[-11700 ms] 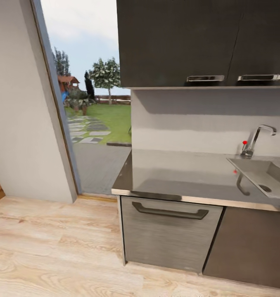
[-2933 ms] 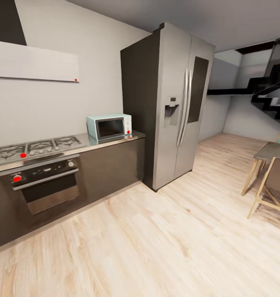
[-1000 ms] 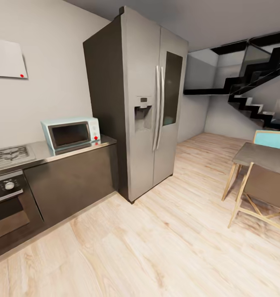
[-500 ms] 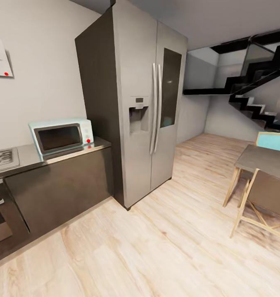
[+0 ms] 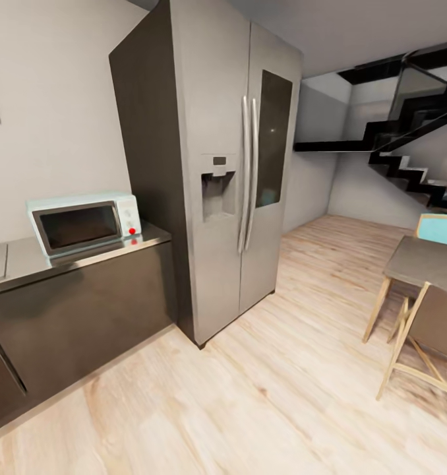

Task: In the kitchen, take the popcorn bag from the countertop, put it into the microwave, and heat it until the popcorn is cooked so the cooked popcorn ends up inside the bag.

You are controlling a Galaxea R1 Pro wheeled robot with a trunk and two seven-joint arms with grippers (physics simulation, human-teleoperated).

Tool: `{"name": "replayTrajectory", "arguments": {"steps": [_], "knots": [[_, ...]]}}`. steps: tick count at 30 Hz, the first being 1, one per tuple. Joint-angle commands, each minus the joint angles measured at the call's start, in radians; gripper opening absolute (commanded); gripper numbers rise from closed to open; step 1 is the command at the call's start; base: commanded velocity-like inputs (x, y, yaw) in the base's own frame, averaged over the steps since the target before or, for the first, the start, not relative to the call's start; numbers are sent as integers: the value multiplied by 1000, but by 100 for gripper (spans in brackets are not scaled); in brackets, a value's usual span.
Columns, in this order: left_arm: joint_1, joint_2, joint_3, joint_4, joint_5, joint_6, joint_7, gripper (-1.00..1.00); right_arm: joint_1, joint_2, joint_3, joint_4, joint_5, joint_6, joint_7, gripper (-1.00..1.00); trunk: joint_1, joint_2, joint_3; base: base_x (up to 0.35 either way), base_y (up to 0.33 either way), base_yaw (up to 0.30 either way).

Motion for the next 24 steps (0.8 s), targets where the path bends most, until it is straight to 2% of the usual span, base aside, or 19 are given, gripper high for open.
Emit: {"name": "replayTrajectory", "arguments": {"steps": [1,24], "knots": [[0,0,0,0,10,-2,1,100,-1,0,0,2,-5,-6,-1,100,1,0,-1,316,0,0],[0,-2,0,0,10,-2,1,100,-1,0,2,2,-1,-6,0,100,1,0,-1,316,0,0]]}}
